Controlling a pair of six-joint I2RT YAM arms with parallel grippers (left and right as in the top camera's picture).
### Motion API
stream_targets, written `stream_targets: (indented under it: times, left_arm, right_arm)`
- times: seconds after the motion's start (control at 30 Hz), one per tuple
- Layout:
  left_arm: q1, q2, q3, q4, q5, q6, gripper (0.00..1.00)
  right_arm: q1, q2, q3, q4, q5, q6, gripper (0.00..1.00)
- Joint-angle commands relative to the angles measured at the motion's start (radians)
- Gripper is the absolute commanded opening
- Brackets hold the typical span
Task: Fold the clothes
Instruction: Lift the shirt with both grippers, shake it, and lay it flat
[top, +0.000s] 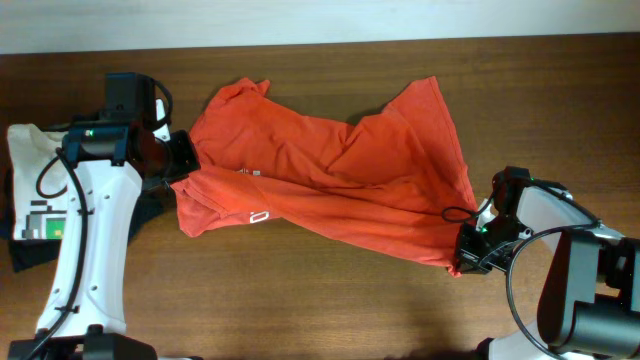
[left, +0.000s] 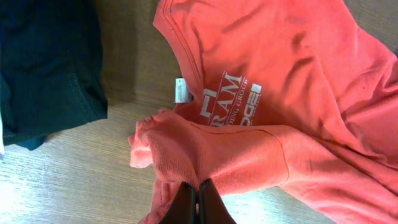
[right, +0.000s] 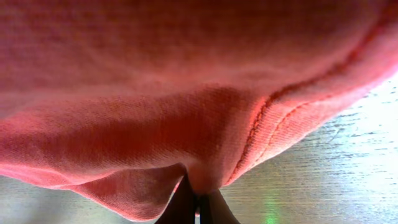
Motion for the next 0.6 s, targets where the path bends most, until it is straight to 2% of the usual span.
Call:
stream_targets:
  times: [0.0, 0.07, 0.17, 0.23, 0.43, 0.57]
  left_arm:
    - [0.006, 0.002, 0.011, -0.014, -0.004, 0.019, 0.00]
    - [0.006, 0.002, 0.011, -0.024, -0.004, 0.019, 0.00]
    - [0.006, -0.008, 0.019, -0.019, -0.003, 0.020, 0.00]
    - [0.006, -0.040, 0.062, -0.021, -0.003, 0.070, 0.00]
    - [0.006, -0.212, 0.328, -0.027, 0.000, 0.090, 0.00]
    - [0.054, -0.345, 0.430, -0.012, -0.004, 0.090, 0.00]
  right_arm:
    - [0.012, 0.023, 0.011, 0.006, -0.006, -0.006, 0.04]
    - [0.012, -0.005, 0.095, -0.068, -0.005, -0.007, 0.04]
    - [0.012, -0.084, 0.401, -0.268, -0.005, -0.045, 0.04]
    - [0.012, -0.114, 0.590, -0.380, -0.002, -0.071, 0.04]
    - [-0.084, -0.135, 1.210, -0.688, 0.048, -0.102, 0.04]
    - [-0.127, -0.188, 1.434, -0.721, 0.043, -0.101, 0.04]
